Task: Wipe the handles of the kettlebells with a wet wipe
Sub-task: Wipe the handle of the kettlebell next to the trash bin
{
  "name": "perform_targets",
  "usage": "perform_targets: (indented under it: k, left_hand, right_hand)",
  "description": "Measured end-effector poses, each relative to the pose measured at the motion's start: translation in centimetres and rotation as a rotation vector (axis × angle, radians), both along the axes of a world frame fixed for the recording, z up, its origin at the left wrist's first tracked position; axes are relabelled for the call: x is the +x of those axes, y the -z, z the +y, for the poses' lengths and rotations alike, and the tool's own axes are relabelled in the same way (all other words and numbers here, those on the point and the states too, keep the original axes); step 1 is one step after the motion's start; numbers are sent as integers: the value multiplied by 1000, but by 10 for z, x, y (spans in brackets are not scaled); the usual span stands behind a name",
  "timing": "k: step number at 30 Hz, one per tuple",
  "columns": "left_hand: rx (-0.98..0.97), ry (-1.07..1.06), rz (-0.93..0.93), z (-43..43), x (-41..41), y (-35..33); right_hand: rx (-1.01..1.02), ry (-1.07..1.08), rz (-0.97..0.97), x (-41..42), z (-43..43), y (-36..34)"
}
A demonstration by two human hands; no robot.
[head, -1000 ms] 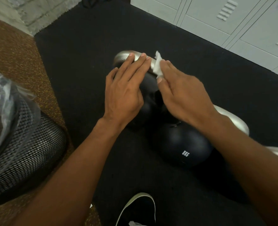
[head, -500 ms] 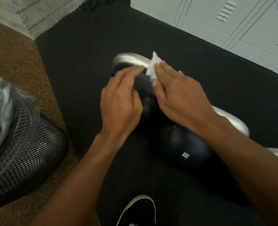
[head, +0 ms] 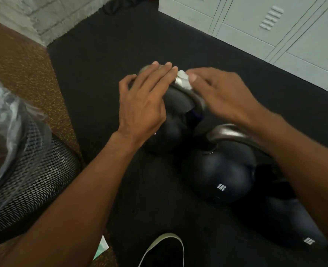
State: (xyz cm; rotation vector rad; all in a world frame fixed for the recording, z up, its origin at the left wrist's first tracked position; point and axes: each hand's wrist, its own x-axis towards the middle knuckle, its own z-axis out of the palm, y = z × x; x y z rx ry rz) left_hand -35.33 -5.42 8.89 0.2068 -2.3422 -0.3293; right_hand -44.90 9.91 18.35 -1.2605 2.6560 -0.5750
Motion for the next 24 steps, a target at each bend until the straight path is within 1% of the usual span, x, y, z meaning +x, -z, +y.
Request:
perform_targets:
  k: [1, 2, 3, 4, 5, 7, 9, 10, 11, 13, 15, 16, 17, 19, 22, 24]
  left_hand:
    - [0, 5, 8, -1, 0, 0]
    - [11, 10, 14, -2, 1, 0]
    - [38, 19, 15, -3, 2, 0]
    - [71, 31, 13, -5, 3, 0]
    - [98, 44, 16, -7, 4, 0]
    - [118, 69, 38, -13, 3, 0]
    - [120, 78, 53, -16, 2, -1]
    - [117, 75, 64, -17, 1, -1]
    - [116, 73, 74, -16, 0, -1]
    - [126, 75, 79, -16, -1, 1]
    - [131, 74, 80, -16, 0, 1]
    - [129, 74, 79, -17, 0, 1]
    - [126, 76, 75, -17, 0, 0]
    - [123, 78, 68, -17, 0, 0]
    - [129, 82, 73, -17, 0, 3]
    - [137, 90, 88, -18, 1, 5]
  right_hand:
    - [-32, 29, -217, -10, -5, -4]
    - [-103, 68, -453, -19, -9, -7]
    - [-186, 131, -645, -28, -13, -7]
    - [-237, 176, -746, -33, -16, -6]
    - [-247, 172, -773, -37, -17, -5]
    - [-189, 139, -690, -40, -18, -6]
    - [5, 24, -336, -29, -16, -16]
    - [72, -32, -125, -22, -14, -18]
    - [104, -67, 32, -15, -11, -16]
    - [31, -163, 275, 4, -4, -10]
    - [40, -256, 424, 11, 0, 1]
    - [60, -252, 431, 7, 1, 5]
    - [72, -219, 398, 2, 0, 7]
    - [61, -170, 303, -5, -4, 6]
    - [25, -175, 154, -8, -10, 2]
    - [66, -168, 160, -2, -11, 4]
